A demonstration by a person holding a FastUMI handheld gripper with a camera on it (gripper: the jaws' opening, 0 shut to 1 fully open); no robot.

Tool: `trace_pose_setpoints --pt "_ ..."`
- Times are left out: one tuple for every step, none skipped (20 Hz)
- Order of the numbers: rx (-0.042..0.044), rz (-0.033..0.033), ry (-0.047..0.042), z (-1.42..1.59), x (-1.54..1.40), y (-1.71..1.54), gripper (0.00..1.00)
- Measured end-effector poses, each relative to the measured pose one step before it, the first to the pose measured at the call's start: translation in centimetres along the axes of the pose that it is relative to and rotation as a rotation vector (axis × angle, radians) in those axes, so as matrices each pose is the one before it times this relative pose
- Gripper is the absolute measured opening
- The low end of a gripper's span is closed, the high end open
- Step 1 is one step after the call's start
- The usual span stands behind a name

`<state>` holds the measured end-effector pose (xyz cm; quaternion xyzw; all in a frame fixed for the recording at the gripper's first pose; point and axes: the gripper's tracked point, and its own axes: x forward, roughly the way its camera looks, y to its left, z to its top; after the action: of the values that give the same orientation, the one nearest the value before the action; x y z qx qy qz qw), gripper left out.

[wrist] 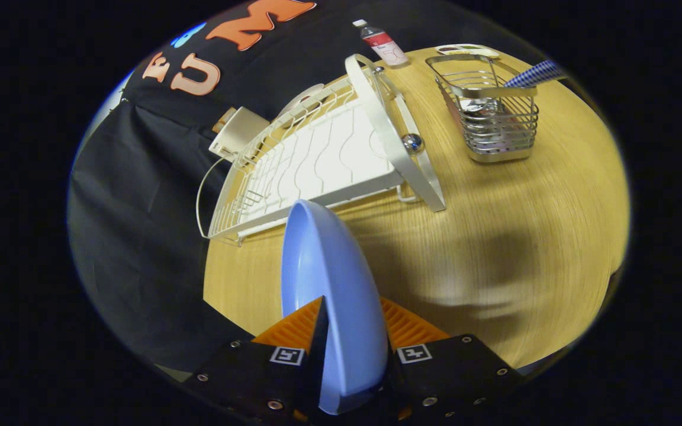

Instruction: Take the plate from the dish rack, then take the spoon from the basket and place it into the plate.

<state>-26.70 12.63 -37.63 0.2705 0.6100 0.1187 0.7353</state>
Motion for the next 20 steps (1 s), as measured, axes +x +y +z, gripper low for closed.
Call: trace_pose_setpoints --pt "0.00623 -0.01581 -0.00669 -0.092 -0.162 -0.488 0.46" --pt "0.00533 -0.013 -0.01004 0.097 -0.07 -0.417 0.51" --pt "0.00125 -0.02138 -0.01285 0.196 -0.175 -0.578 0.53" --pt "-0.01069 -0.0315 -0.02402 0.461 -0.225 -0.764 0.56" --pt "-0.01378 -0.03606 -0.02384 0.578 -0.099 -0.968 0.59" --pt "-0.01114 -0.02901 -0.01276 0.495 -0.108 -0.824 0.62" --pt "-0.00319 -0.02527 -0.01636 0.444 -0.215 -0.716 0.67" --pt "0.00036 -0.01272 -0.02654 0.923 -0.461 -0.588 0.72" --pt "0.00486 -0.01767 -0.03731 0.99 -0.538 -0.653 0.74" --pt "0.00149 -0.021 -0.04582 1.265 -0.608 -0.748 0.76" --pt "-0.00205 -0.02539 -0.05859 1.582 -0.647 -0.849 0.77" --pt "-0.00632 -0.03085 -0.06041 1.615 -0.506 -1.017 0.81" --pt "-0.00912 -0.03114 -0.06149 1.651 -0.396 -1.039 0.82" --pt "-0.0124 -0.0348 -0.05677 1.564 -0.154 -1.08 0.84" --pt "-0.01202 -0.02902 -0.04783 1.46 0.004 -0.949 0.85" --pt "-0.01291 -0.02354 -0.0419 1.185 0.219 -0.819 0.87" --pt "-0.01001 -0.01173 -0.0305 0.889 0.44 -0.514 0.87" --pt "-0.00757 -0.00664 -0.01696 0.5 0.447 -0.272 0.87" --pt "-0.0048 -0.00519 -0.00478 0.113 0.477 -0.093 0.87" --pt "0.00299 -0.00165 -0.01329 0.448 0.474 -0.029 0.87"
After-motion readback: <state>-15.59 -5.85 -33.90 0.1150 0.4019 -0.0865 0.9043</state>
